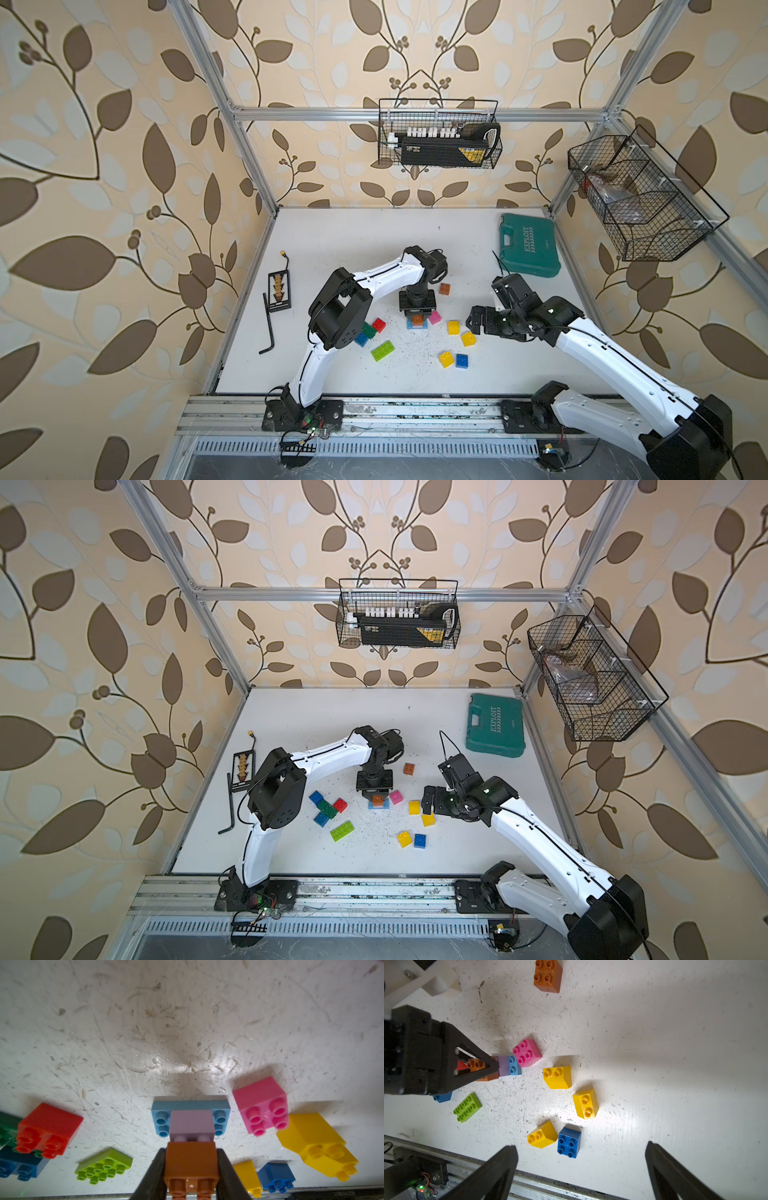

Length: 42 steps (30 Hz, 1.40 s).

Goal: Assemble the number 1 with lego
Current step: Assemble the lego brick with the lego brick.

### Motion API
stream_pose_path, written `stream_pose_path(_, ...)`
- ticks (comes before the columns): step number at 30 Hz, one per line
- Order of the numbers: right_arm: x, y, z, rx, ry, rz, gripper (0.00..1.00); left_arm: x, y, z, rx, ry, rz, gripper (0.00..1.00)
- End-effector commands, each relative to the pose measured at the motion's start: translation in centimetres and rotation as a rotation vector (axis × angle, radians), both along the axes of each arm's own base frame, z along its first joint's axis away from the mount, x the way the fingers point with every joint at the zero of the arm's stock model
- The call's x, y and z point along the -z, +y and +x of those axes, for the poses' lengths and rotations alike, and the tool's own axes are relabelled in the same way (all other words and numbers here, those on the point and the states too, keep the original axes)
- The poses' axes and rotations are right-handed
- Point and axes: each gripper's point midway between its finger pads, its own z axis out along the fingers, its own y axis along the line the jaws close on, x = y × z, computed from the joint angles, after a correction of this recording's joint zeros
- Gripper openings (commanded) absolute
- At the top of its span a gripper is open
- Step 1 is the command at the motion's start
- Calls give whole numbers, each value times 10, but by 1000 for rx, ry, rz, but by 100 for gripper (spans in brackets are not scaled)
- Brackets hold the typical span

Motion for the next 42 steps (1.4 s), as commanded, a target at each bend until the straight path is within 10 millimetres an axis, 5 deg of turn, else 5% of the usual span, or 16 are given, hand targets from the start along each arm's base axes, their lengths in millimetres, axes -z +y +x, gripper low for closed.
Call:
stream_pose_path(1, 8, -1, -4, 5, 26, 1, 99, 22, 15, -14, 50, 63, 76, 21)
stream_pose_path(28, 18, 3, -5, -1, 59, 11, 99, 28, 23, 7, 100, 173, 84, 20)
stream_pose_path(42, 20, 7, -4, -6, 69, 26, 100, 9, 20, 23, 106, 183, 46, 20)
